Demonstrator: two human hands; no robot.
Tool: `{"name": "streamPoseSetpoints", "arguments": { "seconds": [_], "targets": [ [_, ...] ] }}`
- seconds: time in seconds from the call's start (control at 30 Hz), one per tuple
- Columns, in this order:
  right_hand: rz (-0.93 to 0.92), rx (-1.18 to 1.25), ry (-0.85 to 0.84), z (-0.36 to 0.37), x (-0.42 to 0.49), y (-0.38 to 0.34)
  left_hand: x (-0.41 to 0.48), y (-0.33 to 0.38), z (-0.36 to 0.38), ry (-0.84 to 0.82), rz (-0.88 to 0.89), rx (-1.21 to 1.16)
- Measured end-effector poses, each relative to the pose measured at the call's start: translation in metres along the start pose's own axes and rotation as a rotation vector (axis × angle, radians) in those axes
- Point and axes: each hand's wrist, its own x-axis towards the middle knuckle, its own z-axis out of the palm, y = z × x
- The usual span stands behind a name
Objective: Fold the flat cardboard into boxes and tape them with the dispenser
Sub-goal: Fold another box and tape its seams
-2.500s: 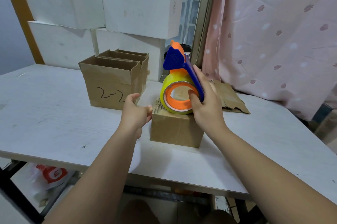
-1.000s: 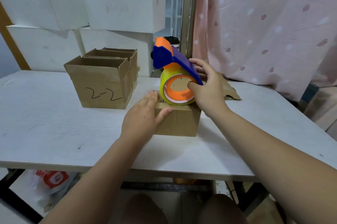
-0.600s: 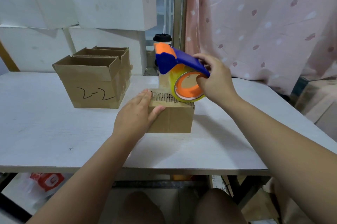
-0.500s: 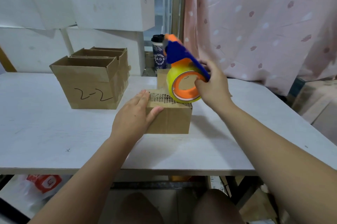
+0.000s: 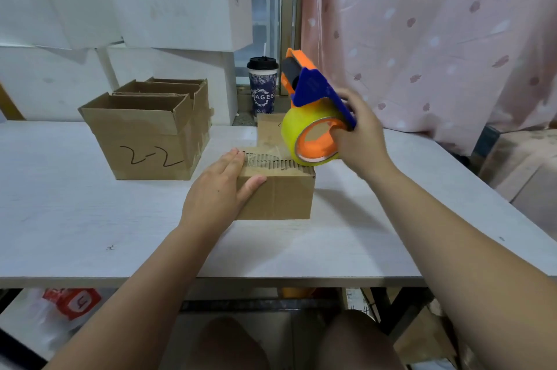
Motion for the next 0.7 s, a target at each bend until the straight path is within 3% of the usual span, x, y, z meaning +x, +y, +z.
{"name": "streamPoseSetpoints", "arguments": {
  "seconds": [0.23,0.7],
  "targets": [
    [0.039,-0.149,0.008,-0.030,-0.007,0.028,0.000,0.002,0.001,-0.006,-0.012,0.014],
    [0.224,0.057,0.114,-0.007,-0.045,0.072,0.001,0.002,0.000,0.004,0.012,-0.017]
  ]
}}
